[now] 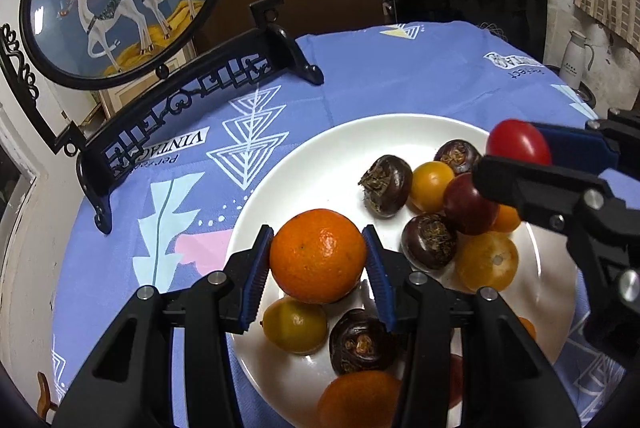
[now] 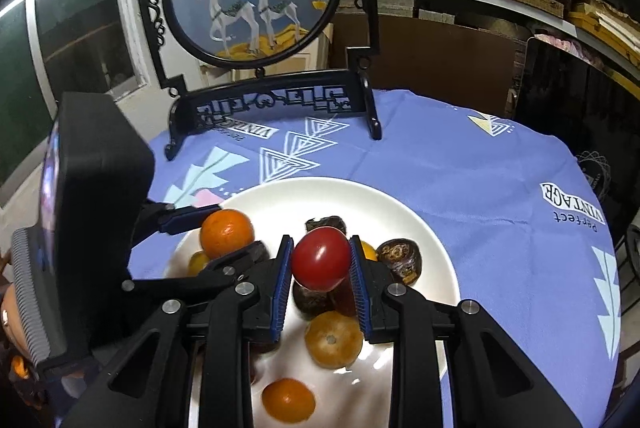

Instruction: Organize fruits

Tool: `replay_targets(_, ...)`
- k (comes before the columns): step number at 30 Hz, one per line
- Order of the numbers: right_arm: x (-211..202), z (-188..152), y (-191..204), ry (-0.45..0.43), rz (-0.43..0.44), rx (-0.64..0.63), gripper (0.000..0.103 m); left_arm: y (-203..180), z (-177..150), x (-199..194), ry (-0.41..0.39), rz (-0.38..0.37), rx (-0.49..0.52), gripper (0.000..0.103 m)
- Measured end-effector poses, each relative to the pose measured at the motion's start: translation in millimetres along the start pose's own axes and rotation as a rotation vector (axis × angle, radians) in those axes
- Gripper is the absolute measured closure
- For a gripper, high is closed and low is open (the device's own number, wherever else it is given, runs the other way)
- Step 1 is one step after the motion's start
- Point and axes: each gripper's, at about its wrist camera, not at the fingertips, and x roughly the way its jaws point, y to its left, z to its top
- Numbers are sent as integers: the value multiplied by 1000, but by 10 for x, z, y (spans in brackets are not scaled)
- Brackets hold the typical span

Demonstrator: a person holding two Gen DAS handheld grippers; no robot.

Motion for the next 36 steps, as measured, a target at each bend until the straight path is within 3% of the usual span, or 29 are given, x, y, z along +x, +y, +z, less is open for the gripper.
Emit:
replay_targets(1,-4,7,-4,-5,-1,4,54,5,-5,6,2,0,-4,57)
replay_targets(2,-36,7,-18,-24,-1,17,50,13,-9,1,-4,5,-6,54)
replay_targets(4,-113,-12,-31,-46,5,31,45,42,-19,-57,-45,34,-8,35)
replay_targets(7,-208,-80,-64,-62,10,52,43,85,-36,-171,-93,51,-10,27)
replay_targets(10,-376,-214,-103,-114,10,94,24,129,-80,-326,-140,55,-24,18)
replay_targets(14,-570,-412,-65,-135,21,101,23,136,-185,-550,-190,38,-38,12)
replay_targets(21,-988,-876,223,-182,-26,6,17,179,-400,-962,-270,21,-90,6)
replay_targets(28,-1255,-1176,424,-219,-39,-22,14,180,-603,-1329,-351,41,-101,6)
replay_targets(36,-1353,-1314,574,-218,-55,-45,14,193,-726,-1546,-383,49,-107,6)
